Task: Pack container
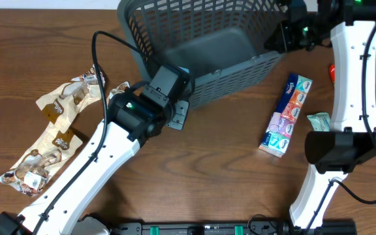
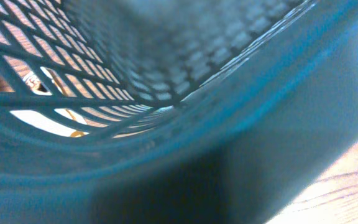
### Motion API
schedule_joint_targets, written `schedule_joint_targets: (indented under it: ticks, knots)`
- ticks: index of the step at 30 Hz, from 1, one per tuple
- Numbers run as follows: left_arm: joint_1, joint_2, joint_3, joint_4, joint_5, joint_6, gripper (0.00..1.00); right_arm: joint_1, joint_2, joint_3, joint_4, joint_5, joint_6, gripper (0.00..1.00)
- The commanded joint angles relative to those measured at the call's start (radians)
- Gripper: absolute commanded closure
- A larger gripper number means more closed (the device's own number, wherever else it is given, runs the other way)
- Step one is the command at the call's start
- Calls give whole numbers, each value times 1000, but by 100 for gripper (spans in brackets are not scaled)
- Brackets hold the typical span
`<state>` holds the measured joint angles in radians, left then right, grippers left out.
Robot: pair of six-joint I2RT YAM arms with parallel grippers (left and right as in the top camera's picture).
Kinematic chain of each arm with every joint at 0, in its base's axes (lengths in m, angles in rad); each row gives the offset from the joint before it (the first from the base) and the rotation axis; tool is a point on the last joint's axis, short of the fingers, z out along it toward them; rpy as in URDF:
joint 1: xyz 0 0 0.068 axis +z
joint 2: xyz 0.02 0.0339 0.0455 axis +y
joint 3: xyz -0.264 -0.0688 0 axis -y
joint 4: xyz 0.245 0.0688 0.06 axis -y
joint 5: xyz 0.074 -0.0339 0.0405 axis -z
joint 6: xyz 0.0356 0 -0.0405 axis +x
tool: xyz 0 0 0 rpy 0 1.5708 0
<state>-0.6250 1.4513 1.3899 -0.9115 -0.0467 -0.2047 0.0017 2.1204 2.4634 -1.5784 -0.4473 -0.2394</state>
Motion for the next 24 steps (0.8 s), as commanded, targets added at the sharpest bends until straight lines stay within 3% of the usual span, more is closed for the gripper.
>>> schedule_joint_targets:
  ticks: [1,24]
  knots:
    - [26,-2,15,1,-22,26,94,20,9,-11,-9,26,-12,99]
    - [106,-2,15,43,-22,74,94,26,6,-11,-47,26,-11,99]
